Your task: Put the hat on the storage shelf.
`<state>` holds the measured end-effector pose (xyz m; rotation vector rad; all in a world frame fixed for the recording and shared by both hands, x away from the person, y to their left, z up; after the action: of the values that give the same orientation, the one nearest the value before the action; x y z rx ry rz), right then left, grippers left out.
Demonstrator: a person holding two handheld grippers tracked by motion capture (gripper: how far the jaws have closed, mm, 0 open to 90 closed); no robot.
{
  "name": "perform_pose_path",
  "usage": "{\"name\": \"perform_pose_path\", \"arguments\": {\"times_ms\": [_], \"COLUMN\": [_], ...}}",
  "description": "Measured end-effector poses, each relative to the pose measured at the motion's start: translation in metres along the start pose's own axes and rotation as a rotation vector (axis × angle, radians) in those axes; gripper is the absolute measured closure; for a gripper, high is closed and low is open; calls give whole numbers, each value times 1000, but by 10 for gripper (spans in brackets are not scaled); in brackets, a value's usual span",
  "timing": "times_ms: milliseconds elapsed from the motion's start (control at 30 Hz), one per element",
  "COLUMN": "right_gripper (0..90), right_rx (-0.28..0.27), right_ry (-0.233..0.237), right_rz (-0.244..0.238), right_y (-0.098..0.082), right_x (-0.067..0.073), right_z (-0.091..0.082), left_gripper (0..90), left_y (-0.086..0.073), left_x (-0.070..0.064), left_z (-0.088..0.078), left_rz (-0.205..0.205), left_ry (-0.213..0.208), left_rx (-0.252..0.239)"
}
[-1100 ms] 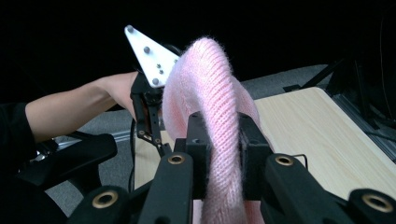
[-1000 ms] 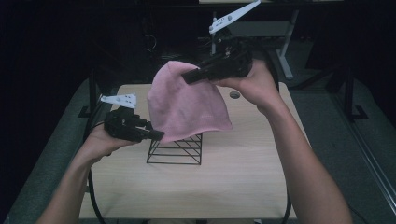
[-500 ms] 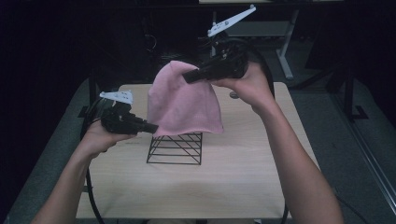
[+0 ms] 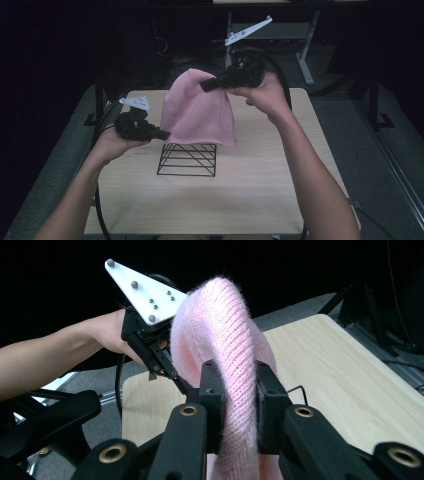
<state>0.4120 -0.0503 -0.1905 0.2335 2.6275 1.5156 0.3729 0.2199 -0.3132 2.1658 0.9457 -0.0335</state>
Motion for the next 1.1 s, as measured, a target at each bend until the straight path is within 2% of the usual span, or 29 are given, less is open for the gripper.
{"name": "perform_pose_path", "arguments": {"times_ms": [400,633,800,1100], "right_gripper": [774,764,757,740], "right_rx": [-4,9,19,31], "right_ry": [29,69,86,124], "right_rz": [0,-26,-18,12], "right_y": [-6,-5,-10,-24], "right_x": [1,10,10,10], "right_z": [13,29,37,54], "left_gripper": [829,828,828,828], "left_y": [-10,-26,-32,-49], "left_x": [4,13,18,25], "left_z": [0,-4,-5,3], "left_rz": [-10,-31,-44,-52], "left_ry": [22,27,39,77], "left_rx": [19,21,20,58]}}
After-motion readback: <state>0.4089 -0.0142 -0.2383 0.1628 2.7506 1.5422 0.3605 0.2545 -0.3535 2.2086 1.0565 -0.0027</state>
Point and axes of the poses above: each handheld gripper's, and its own axes: z roughly forward along the jaws, y roughly out of its top, x roughly to its left, the point moved 3 cm from there along z, roughly forward along the jaws, and after that the axes turned 15 degrees about -z, right-handed, at the moved point
